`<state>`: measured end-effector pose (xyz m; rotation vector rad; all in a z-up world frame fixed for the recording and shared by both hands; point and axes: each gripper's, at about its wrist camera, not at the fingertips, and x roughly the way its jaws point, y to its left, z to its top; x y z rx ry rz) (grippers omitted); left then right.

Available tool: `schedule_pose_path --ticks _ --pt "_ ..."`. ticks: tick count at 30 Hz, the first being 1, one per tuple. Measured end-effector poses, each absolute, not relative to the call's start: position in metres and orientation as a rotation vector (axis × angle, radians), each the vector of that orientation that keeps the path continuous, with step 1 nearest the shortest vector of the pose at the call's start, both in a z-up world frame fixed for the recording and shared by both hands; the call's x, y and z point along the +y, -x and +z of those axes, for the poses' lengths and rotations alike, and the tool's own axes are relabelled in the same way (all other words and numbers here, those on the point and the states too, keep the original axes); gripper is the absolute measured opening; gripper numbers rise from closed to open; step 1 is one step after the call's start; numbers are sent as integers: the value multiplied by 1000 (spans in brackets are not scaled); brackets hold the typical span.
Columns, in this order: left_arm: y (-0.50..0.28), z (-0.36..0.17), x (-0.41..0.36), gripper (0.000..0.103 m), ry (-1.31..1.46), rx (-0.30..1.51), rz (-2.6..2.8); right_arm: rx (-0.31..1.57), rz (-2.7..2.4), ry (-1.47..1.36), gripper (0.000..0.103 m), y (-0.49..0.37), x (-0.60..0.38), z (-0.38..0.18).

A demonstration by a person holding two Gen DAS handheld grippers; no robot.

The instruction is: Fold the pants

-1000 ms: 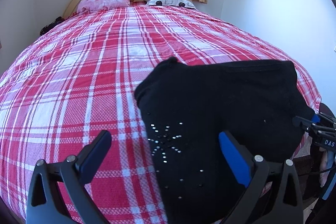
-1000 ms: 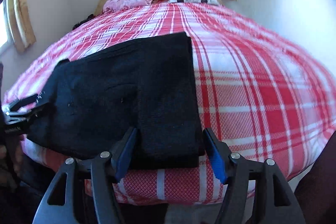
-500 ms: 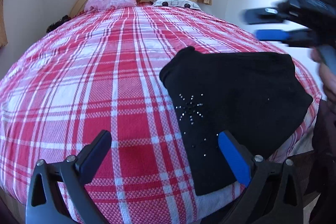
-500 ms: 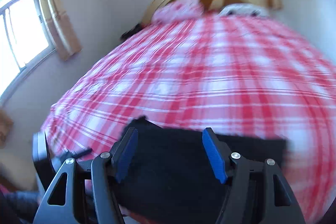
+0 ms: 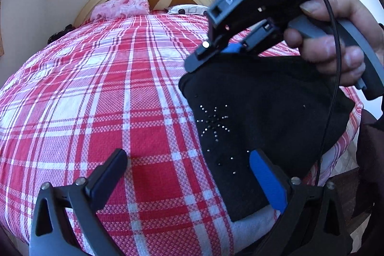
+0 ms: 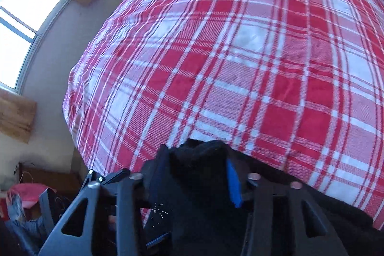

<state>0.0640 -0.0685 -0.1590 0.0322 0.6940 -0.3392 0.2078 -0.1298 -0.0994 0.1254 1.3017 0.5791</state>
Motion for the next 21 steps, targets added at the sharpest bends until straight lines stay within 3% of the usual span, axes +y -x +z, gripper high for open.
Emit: schedule_pose_path --ticks 6,16,17,18,19,20,21 --pt "-61 -160 -67 103 -19 687 -340 1204 520 -142 12 -199 -135 -88" --pt "-61 -160 -69 103 -25 688 -332 1148 432 -151 15 -206 -143 -116" --pt "-61 -160 -68 103 -24 689 -332 1129 441 -170 22 -204 -147 -113" --pt "-61 -160 -68 103 -19 691 -331 1113 431 -175 39 -200 -150 -108" --pt "-61 -160 -68 103 -17 693 -329 1097 410 -171 48 -196 -154 -103" --pt "-62 -159 -68 103 -17 694 -327 1073 390 -171 55 -190 -158 -96" --pt "-62 -159 -68 103 -17 696 -325 1029 366 -165 55 -180 -166 -87"
